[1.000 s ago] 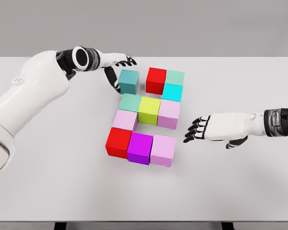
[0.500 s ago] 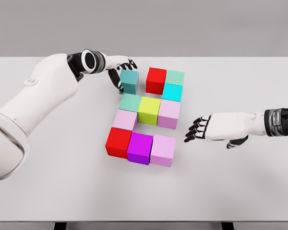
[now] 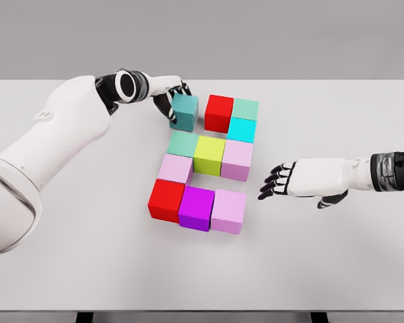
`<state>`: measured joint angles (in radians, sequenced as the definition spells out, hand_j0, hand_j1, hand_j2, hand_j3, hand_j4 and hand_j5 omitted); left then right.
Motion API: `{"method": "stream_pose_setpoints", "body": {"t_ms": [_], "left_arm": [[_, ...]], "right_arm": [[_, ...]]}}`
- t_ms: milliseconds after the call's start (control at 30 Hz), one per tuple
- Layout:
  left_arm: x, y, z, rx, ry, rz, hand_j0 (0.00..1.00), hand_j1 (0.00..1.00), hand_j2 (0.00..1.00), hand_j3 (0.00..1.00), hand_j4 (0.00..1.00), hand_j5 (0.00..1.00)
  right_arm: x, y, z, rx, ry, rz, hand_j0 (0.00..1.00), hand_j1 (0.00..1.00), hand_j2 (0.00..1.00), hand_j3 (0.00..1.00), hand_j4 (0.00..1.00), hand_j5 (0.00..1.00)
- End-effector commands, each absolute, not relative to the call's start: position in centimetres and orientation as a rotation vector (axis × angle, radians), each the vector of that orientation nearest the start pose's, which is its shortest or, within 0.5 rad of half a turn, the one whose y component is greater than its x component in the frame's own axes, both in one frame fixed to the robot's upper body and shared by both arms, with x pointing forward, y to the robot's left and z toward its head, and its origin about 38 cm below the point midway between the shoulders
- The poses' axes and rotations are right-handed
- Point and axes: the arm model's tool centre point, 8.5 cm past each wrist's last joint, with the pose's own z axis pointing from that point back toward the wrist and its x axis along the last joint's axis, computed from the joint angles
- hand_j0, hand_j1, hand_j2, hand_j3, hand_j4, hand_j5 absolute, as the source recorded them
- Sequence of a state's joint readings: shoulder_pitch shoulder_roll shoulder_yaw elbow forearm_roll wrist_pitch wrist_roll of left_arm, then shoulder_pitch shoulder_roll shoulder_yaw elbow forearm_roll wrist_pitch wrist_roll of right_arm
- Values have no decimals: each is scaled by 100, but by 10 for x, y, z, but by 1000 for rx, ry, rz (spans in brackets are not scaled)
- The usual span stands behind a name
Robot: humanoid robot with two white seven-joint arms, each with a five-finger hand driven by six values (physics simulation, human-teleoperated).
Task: Assemble the squares on the desktop into the number 2
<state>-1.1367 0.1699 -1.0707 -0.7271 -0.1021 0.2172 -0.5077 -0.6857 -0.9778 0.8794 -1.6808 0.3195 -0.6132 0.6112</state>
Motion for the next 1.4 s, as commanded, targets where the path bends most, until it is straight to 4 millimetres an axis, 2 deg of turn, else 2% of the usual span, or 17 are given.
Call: {"method": "stream_pose_setpoints", "body": {"t_ms": [0,67,267,467,967,1000,1033,1100,1367], "left_arm": [[579,127,184,311,-983,-1452,57,57,57,57,57,57],[580,123,186,328,-1007,-1435,55,55,55,55,55,55],[585,126,189,365,-1040,-1393,54,54,54,54,54,54],[583,117,189,353,-1060,-1422,54,54,54,54,54,54],[580,109,187,334,-1076,-1446,57,57,57,57,57,57],[581,110,187,335,-1075,-1445,59,59,59,59,59,59],[581,110,187,335,-1075,-1445,66,66,66,66,66,66],[580,109,186,333,-1074,-1446,74,74,74,74,74,74],[580,110,186,334,-1074,-1445,92,92,92,92,92,92]], "right_arm": [[372,-274,195,178,1625,-3172,100,100,100,100,100,100],[372,-274,195,177,1626,-3170,100,100,100,100,100,100],[372,-274,195,178,1625,-3172,100,100,100,100,100,100],[372,-274,195,178,1624,-3172,100,100,100,100,100,100],[375,-276,199,201,1636,-3169,100,100,100,100,100,100],[375,-277,199,204,1637,-3168,100,100,100,100,100,100],[375,-276,199,201,1636,-3169,100,100,100,100,100,100],[375,-276,199,201,1636,-3169,100,100,100,100,100,100],[376,-278,198,204,1636,-3175,100,100,100,100,100,100]]}}
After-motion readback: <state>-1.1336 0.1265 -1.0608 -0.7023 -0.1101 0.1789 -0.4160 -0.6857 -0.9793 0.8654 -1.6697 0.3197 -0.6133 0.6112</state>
